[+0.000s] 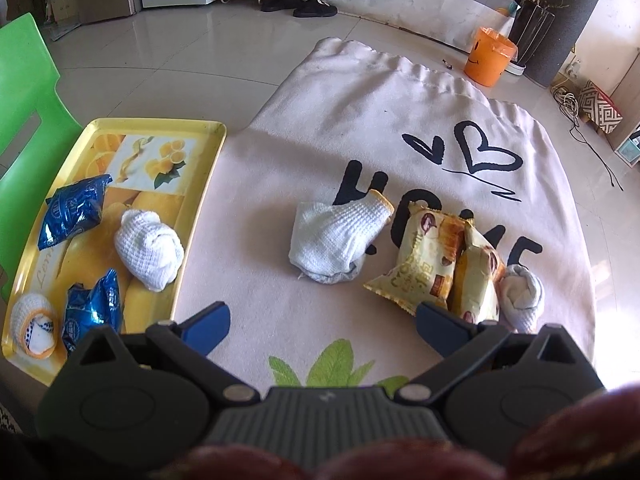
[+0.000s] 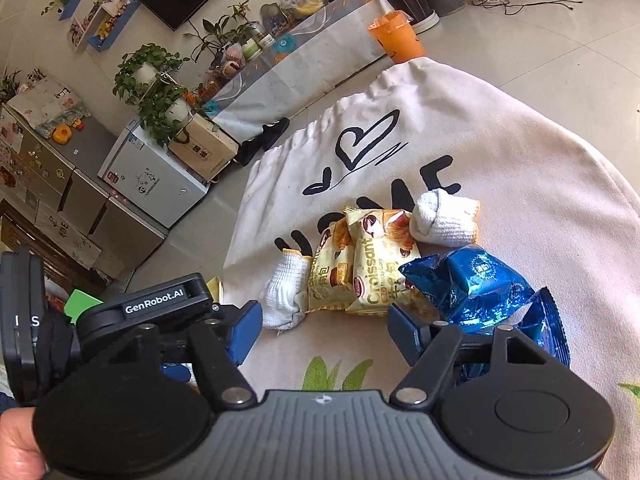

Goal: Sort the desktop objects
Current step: 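Move the left tool toward a white knit glove while the right grasps a croissant packet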

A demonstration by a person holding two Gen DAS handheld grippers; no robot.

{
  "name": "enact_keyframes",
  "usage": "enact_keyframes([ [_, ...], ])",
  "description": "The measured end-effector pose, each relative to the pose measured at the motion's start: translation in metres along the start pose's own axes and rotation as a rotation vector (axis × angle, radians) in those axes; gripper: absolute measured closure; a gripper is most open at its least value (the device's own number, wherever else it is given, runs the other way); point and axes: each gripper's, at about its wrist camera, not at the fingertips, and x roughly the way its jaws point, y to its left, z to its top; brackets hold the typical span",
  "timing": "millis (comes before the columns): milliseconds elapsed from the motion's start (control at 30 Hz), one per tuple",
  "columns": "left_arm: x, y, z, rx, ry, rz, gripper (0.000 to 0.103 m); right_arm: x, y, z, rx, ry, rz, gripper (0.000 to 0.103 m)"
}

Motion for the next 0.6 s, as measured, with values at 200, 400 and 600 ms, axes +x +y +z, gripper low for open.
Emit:
enact_keyframes([
  [200,0.023,-0.002,0.015,0.036,-0.027,0.019,0.001,0.02,-0.009,0.013,0.017,-0.015,0.01,0.033],
  [400,0.046,-0.005,0.029,0.059,-0.054,0.012,0.001,0.04,-0.016,0.02,0.026,-0.013,-0.026,0.033],
  [600,0.071,-0.008,0.036,0.095,-0.036,0.002,0.001,0.063,-0.031,0.024,0.082,0.01,-0.059,0.033],
])
